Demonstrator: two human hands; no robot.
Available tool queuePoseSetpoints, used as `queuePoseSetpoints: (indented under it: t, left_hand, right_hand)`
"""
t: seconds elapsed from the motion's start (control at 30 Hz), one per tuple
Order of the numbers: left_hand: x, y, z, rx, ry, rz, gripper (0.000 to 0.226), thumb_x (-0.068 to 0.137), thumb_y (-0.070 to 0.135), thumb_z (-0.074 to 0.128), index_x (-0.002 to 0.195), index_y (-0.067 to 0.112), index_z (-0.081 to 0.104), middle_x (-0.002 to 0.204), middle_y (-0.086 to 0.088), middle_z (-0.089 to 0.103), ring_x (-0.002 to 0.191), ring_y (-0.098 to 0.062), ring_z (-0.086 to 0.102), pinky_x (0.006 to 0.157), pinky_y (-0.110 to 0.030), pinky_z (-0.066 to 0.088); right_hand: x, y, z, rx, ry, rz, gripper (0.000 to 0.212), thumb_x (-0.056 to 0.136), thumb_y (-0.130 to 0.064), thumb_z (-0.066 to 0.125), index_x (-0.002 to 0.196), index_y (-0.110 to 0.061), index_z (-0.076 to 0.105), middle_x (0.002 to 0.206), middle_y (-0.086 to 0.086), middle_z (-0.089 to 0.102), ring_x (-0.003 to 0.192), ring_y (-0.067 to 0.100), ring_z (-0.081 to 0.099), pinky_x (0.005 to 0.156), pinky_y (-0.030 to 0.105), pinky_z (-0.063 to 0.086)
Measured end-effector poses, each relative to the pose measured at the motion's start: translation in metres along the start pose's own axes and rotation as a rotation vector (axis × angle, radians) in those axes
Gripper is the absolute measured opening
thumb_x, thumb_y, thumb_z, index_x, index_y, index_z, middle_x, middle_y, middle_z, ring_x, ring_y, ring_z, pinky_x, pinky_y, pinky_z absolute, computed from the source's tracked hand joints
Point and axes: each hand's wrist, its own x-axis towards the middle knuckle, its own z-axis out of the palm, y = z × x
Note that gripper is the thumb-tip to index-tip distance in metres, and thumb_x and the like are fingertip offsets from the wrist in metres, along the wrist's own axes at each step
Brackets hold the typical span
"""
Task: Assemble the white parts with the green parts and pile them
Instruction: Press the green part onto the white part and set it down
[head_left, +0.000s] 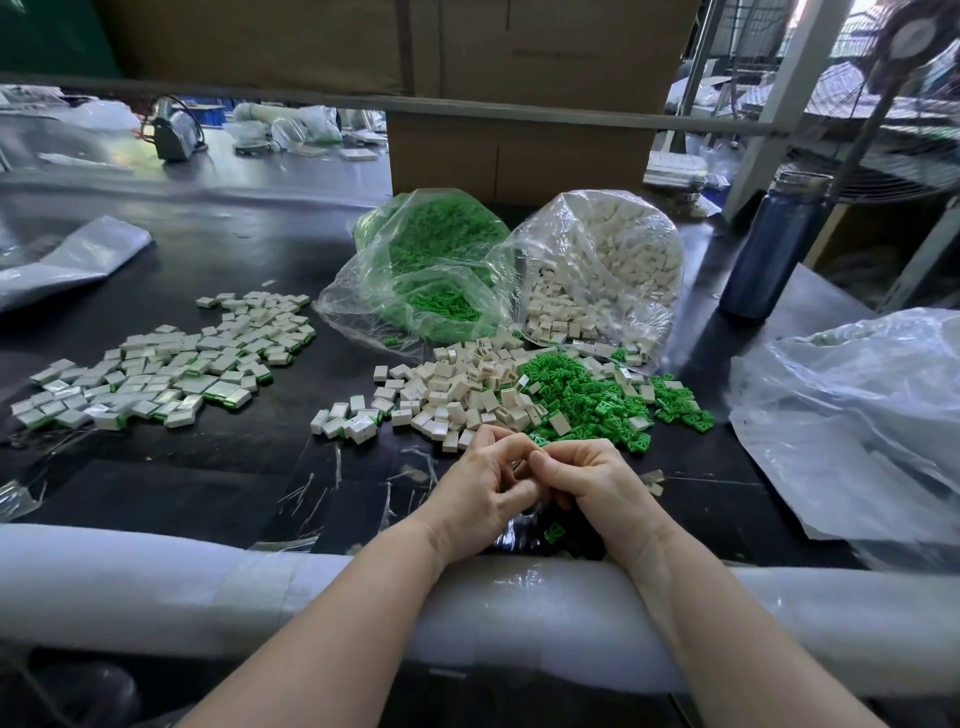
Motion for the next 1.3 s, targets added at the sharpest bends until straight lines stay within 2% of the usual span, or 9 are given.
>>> queuePoseSetpoints:
  t: [0.13, 0.33, 0.43, 0.5, 0.67, 0.93, 1.03, 1.17, 1.3]
  left_hand:
    - [0.0006, -0.0006, -0.0004, -0.015, 0.003, -0.001, 0.011, 0.088, 0.005, 0.056, 0.099, 0.007, 0.06, 0.107, -0.006, 0.041, 0.075, -0.013, 0.047, 0.076, -0.018, 0.046]
    - [0.0013, -0.0006, -0.0017, -0.11, 0.107, 0.003, 0.006, 0.088, 0.014, 0.061, 0.093, 0.014, 0.062, 0.106, -0.005, 0.044, 0.079, -0.015, 0.052, 0.074, -0.011, 0.046]
    - [0.0025, -0.0033, -0.0032, -0.128, 0.173, -0.027, 0.011, 0.087, 0.012, 0.062, 0.096, 0.007, 0.065, 0.108, -0.006, 0.045, 0.078, -0.012, 0.053, 0.072, -0.012, 0.048]
    - [0.0029, -0.0044, -0.0032, -0.092, 0.177, -0.042, 0.012, 0.086, 0.013, 0.062, 0.096, 0.008, 0.065, 0.108, -0.007, 0.047, 0.079, -0.015, 0.053, 0.075, -0.017, 0.05]
    - [0.0032, -0.0043, -0.0031, -0.048, 0.143, -0.057, 0.009, 0.086, 0.015, 0.063, 0.095, 0.016, 0.065, 0.102, -0.004, 0.048, 0.081, -0.017, 0.054, 0.078, -0.016, 0.049]
    - [0.003, -0.0035, -0.0019, -0.024, 0.128, -0.047, 0.009, 0.085, 0.015, 0.064, 0.088, 0.023, 0.063, 0.092, 0.008, 0.047, 0.075, -0.008, 0.049, 0.072, -0.009, 0.043]
    - [0.0025, -0.0036, -0.0018, -0.025, 0.153, -0.026, 0.008, 0.085, 0.014, 0.064, 0.089, 0.021, 0.065, 0.089, 0.009, 0.051, 0.075, -0.007, 0.052, 0.072, -0.01, 0.044]
    - [0.0015, -0.004, -0.002, -0.019, 0.3, -0.011, 0.012, 0.082, 0.012, 0.067, 0.094, 0.015, 0.068, 0.086, 0.006, 0.062, 0.077, -0.01, 0.06, 0.076, -0.018, 0.052]
    - [0.0013, -0.0074, -0.006, 0.013, 0.556, -0.039, 0.024, 0.083, 0.011, 0.066, 0.105, 0.017, 0.064, 0.079, 0.009, 0.062, 0.075, -0.008, 0.061, 0.074, -0.026, 0.056]
  right_hand:
    - [-0.0007, -0.0003, 0.0011, -0.024, 0.03, -0.016, 0.027, 0.089, -0.005, 0.055, 0.091, 0.021, 0.061, 0.065, 0.014, 0.057, 0.053, 0.014, 0.05, 0.049, 0.019, 0.041]
    - [0.0011, -0.0007, 0.0041, -0.104, 0.081, -0.095, 0.041, 0.084, -0.033, 0.052, 0.091, 0.005, 0.066, 0.069, 0.016, 0.057, 0.062, 0.02, 0.054, 0.058, 0.026, 0.045]
    - [0.003, 0.0017, 0.0015, -0.074, 0.141, -0.124, 0.023, 0.091, -0.019, 0.052, 0.099, -0.003, 0.067, 0.073, 0.008, 0.068, 0.063, 0.016, 0.065, 0.057, 0.02, 0.052]
    - [0.0023, 0.0019, 0.0005, -0.085, 0.175, -0.158, 0.012, 0.09, -0.009, 0.057, 0.09, -0.011, 0.068, 0.072, 0.001, 0.07, 0.064, 0.014, 0.067, 0.056, 0.02, 0.054]
    - [-0.0006, 0.0008, -0.0013, -0.221, 0.228, -0.208, 0.017, 0.081, -0.002, 0.068, 0.073, -0.017, 0.068, 0.065, 0.005, 0.067, 0.061, 0.017, 0.061, 0.06, 0.032, 0.053]
    - [0.0027, 0.0027, -0.0007, -0.419, 0.255, -0.216, 0.016, 0.084, -0.006, 0.066, 0.072, -0.016, 0.062, 0.067, -0.005, 0.06, 0.059, -0.002, 0.053, 0.06, 0.014, 0.044]
    - [0.0028, 0.0031, -0.0004, -0.423, 0.266, -0.235, 0.017, 0.085, -0.009, 0.065, 0.071, -0.019, 0.062, 0.065, -0.006, 0.059, 0.058, 0.0, 0.051, 0.058, 0.015, 0.044]
    - [0.0029, 0.0029, -0.0022, -0.311, 0.354, -0.214, 0.021, 0.086, -0.012, 0.065, 0.066, -0.015, 0.06, 0.05, -0.011, 0.055, 0.047, 0.001, 0.049, 0.048, 0.016, 0.04]
    - [0.0018, 0.0027, -0.0053, -0.292, 0.446, -0.196, 0.03, 0.087, -0.016, 0.065, 0.058, -0.014, 0.055, 0.047, -0.008, 0.046, 0.052, 0.015, 0.041, 0.051, 0.027, 0.035]
